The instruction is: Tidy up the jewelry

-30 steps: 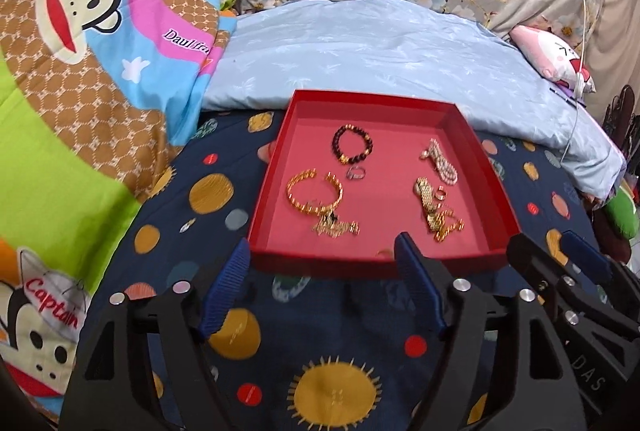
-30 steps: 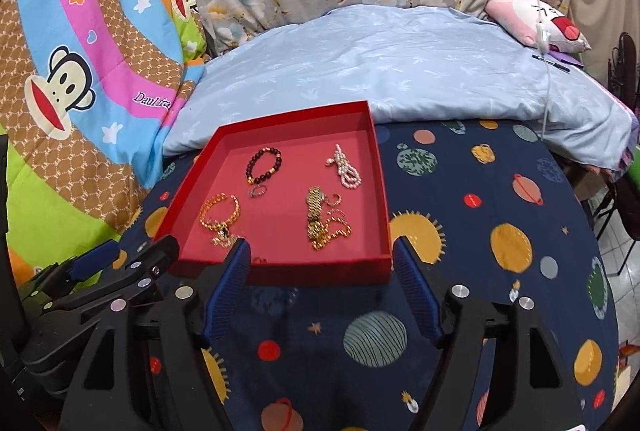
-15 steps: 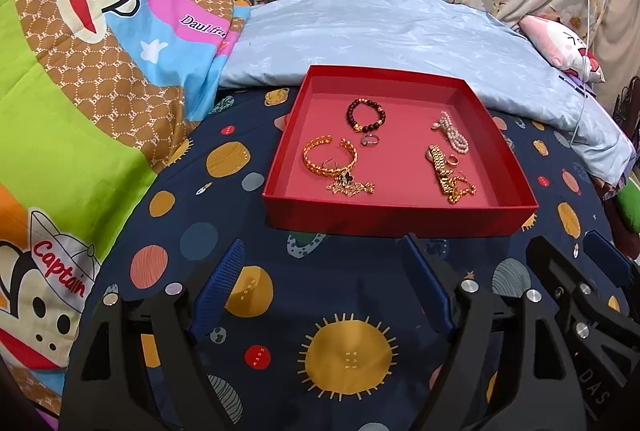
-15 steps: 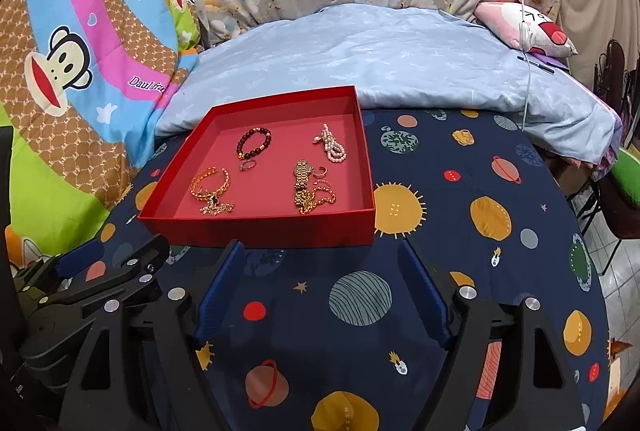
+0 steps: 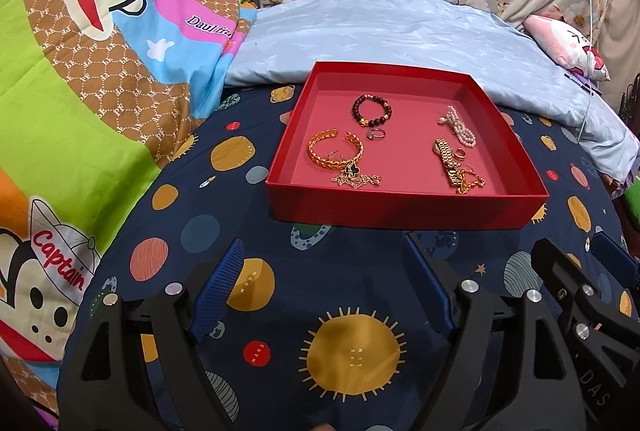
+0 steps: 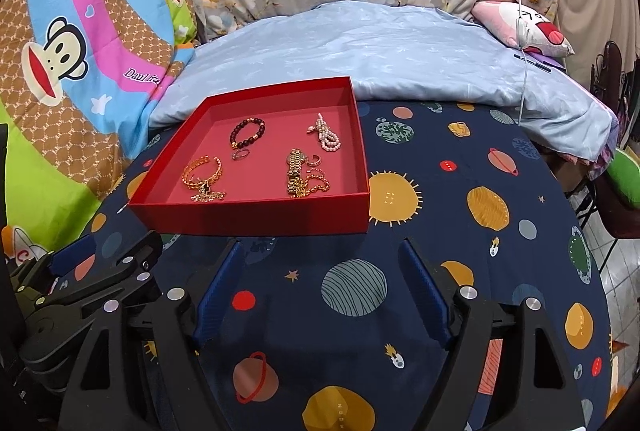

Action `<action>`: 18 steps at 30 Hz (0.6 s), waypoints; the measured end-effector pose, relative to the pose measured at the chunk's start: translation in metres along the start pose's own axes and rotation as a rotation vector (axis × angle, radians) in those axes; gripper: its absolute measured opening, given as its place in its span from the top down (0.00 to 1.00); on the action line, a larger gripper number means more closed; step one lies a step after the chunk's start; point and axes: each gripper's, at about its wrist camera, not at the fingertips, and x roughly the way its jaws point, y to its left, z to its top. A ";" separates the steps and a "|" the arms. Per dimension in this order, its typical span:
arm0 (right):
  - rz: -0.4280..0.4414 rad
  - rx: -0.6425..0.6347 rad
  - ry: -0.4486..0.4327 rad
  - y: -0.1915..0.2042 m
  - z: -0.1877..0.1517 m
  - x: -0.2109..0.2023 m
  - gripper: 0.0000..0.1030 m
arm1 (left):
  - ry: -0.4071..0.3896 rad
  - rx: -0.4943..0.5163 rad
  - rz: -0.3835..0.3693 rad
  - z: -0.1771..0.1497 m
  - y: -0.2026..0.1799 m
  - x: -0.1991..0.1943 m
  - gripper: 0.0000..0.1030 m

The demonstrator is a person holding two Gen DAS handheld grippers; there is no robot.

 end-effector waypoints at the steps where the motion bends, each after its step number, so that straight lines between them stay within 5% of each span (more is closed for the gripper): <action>1: -0.001 0.000 -0.001 0.000 0.000 0.000 0.25 | 0.001 -0.001 -0.001 0.000 0.000 0.000 0.24; 18: -0.018 -0.015 -0.023 -0.006 -0.020 0.016 0.23 | -0.068 0.024 0.052 -0.022 -0.004 0.015 0.15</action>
